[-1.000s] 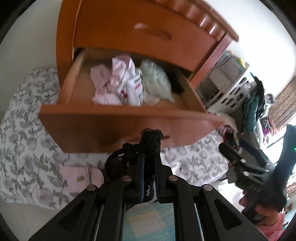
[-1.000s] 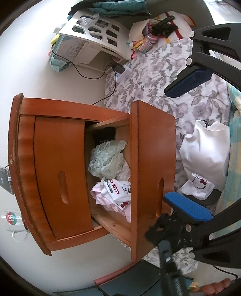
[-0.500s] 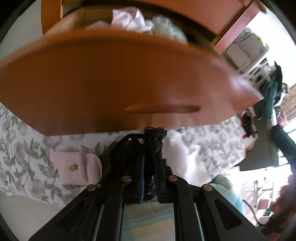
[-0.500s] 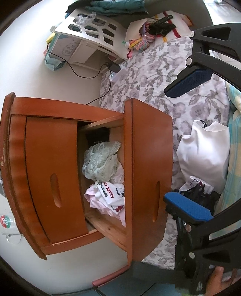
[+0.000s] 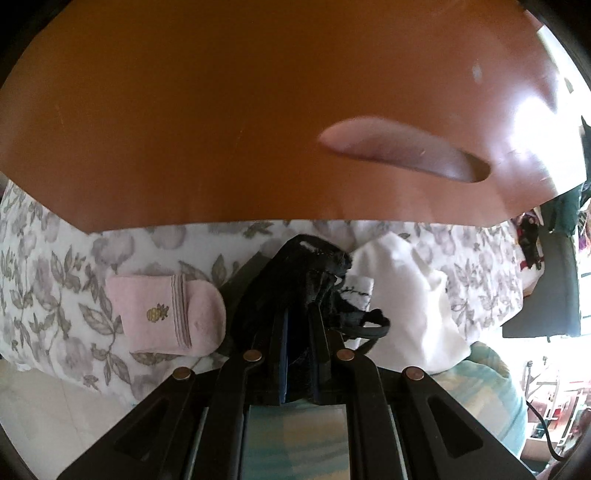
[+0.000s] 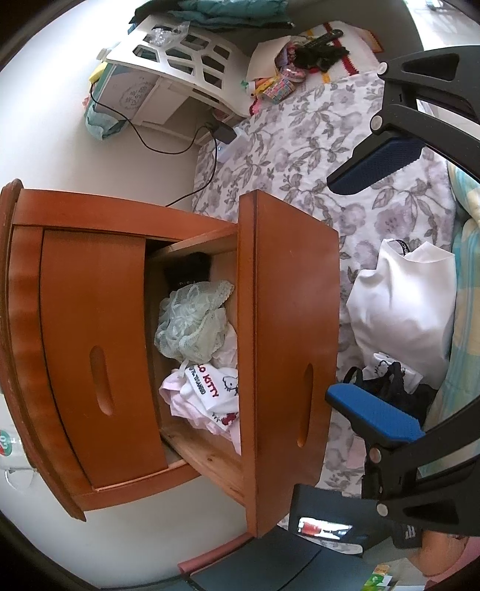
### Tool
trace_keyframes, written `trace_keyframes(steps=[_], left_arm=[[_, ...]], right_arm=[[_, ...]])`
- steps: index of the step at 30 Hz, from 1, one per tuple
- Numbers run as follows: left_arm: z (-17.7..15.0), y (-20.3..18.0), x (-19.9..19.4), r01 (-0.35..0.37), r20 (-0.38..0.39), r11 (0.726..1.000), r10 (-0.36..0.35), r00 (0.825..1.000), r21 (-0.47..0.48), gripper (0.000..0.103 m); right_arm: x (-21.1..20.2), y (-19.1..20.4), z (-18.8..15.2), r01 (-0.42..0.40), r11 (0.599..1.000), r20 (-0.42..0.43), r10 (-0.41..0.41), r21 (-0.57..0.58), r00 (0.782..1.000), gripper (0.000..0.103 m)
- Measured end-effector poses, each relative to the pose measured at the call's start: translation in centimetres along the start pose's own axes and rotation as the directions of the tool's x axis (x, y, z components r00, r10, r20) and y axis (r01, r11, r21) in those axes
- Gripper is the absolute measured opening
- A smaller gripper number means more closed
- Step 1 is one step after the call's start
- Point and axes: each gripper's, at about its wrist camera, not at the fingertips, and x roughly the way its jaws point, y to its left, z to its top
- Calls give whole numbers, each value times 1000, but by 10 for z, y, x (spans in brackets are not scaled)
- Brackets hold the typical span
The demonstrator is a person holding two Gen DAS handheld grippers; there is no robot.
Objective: Take underwear out of drawer
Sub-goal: 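Lower the black lace cloth onto the bed beside the pink sock and open the left gripper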
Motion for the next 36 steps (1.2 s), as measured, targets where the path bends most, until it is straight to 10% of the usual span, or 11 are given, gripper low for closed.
trace_keyframes(steps=[8, 22, 36], left_arm=[[-2, 8, 13, -16, -35, 999, 14, 999, -39, 12], [-2, 20, -3, -101, 3, 990, 102, 995, -101, 82], [0, 17, -54, -75, 143, 995, 85, 986, -71, 93]], right_arm=[[-1, 1, 0, 1, 1000, 0, -1, 1, 1000, 103], [-3, 2, -1, 0, 1000, 2, 0, -2, 1000, 103], [-4, 3, -2, 0, 1000, 2, 0, -3, 1000, 103]])
